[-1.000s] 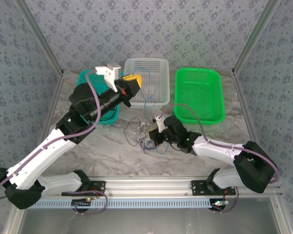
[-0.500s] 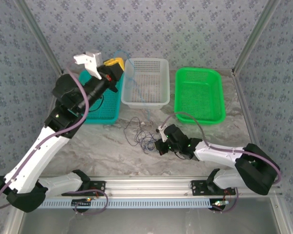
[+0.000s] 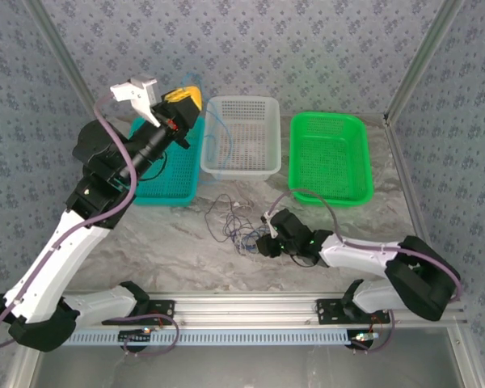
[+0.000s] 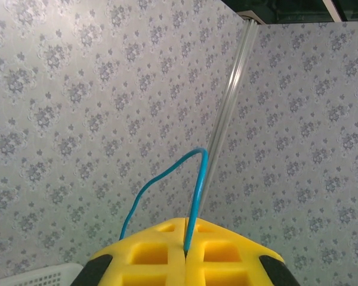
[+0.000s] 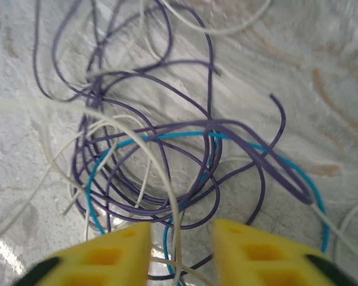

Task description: Untangle the cables

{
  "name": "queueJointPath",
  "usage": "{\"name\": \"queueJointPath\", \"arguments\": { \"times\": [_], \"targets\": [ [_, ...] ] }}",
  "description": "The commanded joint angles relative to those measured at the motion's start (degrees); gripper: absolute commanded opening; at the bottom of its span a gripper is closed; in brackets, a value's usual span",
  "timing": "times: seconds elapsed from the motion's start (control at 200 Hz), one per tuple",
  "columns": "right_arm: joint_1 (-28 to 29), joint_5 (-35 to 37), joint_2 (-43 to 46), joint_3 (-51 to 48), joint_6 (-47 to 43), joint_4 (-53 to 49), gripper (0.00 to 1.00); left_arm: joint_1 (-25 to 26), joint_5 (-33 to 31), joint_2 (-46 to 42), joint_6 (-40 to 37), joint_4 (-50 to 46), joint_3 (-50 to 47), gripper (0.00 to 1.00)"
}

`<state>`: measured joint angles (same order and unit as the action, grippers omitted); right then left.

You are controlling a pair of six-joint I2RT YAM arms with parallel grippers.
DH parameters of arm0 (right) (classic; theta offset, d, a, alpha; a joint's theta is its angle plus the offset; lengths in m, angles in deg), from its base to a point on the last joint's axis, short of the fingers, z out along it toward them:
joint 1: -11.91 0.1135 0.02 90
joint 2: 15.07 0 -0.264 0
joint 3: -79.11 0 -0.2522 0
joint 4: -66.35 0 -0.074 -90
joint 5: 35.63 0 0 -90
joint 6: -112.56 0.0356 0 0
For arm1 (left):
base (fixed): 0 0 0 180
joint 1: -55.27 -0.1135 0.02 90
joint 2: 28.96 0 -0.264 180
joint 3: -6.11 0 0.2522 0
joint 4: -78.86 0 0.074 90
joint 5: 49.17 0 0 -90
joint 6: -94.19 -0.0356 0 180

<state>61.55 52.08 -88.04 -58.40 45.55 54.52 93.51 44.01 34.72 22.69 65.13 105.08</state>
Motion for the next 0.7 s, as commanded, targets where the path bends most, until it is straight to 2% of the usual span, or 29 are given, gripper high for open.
{"name": "queueJointPath", "arguments": {
  "times": [0.0, 0.1, 0.255, 0.375, 0.695],
  "targets": [
    [0.41, 3.24, 7.56, 3.07, 0.14, -3.49, 0.67, -0.43, 1.39, 0.77, 1.99, 1.19, -1.34, 0.0],
    [0.23, 5.59, 14.63, 5.72, -2.5, -8.82, 0.75, -0.41, 1.79, 1.36, 3.33, 1.66, -3.25, 0.0],
    [-1.66, 8.19, 20.36, 12.78, -7.54, -17.5, 0.79, -0.39, 3.22, 2.45, 6.45, 2.99, -6.97, 0.0],
    [-4.47, 7.17, 20.17, 17.73, -11.12, -19.2, 0.8, -0.41, 5.3, 3.61, 9.04, 4.65, -9.36, 0.0],
    [-14.54, -1.75, 13.98, 28.17, -18.6, -17.12, 0.84, -0.3, 13.39, 7.44, 10.17, 3.41, -10.85, 0.0]
  ]
}}
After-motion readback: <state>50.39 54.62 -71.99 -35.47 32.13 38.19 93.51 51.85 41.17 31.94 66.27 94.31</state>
